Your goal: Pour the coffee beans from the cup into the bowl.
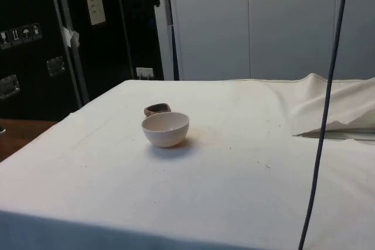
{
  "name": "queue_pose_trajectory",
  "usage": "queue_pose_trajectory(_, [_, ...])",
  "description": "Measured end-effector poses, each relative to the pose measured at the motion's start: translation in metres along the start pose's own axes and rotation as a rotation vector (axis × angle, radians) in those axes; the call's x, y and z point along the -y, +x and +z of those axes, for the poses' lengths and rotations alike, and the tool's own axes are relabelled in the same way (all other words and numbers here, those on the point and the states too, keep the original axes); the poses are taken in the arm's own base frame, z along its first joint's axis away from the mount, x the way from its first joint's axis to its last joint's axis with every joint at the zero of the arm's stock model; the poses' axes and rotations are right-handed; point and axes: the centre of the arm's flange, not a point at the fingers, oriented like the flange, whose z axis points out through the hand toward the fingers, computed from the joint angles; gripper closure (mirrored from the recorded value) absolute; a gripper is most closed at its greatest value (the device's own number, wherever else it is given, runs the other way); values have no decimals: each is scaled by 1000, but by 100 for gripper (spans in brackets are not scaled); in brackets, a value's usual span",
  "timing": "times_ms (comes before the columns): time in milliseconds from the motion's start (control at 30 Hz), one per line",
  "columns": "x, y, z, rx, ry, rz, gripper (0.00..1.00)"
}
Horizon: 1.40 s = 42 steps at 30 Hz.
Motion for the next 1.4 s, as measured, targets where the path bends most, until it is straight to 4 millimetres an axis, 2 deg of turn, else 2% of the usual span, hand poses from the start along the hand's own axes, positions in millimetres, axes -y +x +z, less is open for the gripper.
queue_pose_trajectory(500, [-1,1,20,-52,-45,-7,0])
queue_pose_trajectory(767, [-12,4,27,-78,-66,-14,0])
queue_pose_trajectory(1400, [-27,38,45,-116,-85,-52,0])
